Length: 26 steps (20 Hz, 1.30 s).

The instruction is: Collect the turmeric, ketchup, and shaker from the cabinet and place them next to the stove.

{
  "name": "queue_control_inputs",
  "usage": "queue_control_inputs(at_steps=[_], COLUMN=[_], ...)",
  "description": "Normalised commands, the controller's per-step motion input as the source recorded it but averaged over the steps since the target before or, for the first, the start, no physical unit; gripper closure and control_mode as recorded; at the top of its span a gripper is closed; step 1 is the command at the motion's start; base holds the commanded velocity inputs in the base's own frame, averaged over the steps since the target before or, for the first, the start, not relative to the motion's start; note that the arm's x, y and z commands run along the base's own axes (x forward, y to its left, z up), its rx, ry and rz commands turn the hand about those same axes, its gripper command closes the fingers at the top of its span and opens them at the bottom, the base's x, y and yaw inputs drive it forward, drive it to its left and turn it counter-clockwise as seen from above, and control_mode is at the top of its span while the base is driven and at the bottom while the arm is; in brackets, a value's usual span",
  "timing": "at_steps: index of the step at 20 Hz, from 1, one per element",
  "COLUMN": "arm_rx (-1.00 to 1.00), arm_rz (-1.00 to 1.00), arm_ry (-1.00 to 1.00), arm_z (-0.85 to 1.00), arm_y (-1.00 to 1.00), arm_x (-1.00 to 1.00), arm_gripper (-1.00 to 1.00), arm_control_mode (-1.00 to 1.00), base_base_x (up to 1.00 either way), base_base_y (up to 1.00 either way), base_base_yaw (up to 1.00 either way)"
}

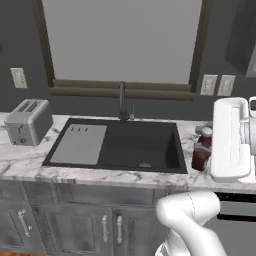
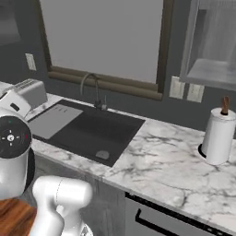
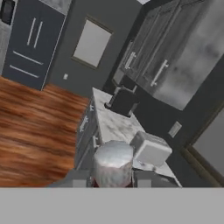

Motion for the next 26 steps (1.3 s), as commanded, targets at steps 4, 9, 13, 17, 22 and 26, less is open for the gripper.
queue_control_inputs(at_steps=[4,9,13,17,22,26], arm_rx=[0.0,0.0,0.0,0.0,0.0,0.0], arm_rz=[0.0,0.0,0.0,0.0,0.0,0.0], arm_ry=[0.0,0.0,0.0,0.0,0.0,0.0], arm_z=[0.0,0.0,0.0,0.0,0.0,0.0], arm_y=[0.0,0.0,0.0,0.0,0.0,0.0], arm_x=[0.0,0.0,0.0,0.0,0.0,0.0], arm_gripper=[1.0,1.0,1.0,1.0,1.0,1.0], arm_control_mode=[1.0,1.0,1.0,1.0,1.0,1.0], base_base_x=[-0.34,-0.22,-0.11,-0.01,0.0,0.0], base_base_y=[0.34,0.28,0.29,0.33,0.28,0.28], base_base_yaw=[0.53,0.59,0.63,0.65,0.68,0.68])
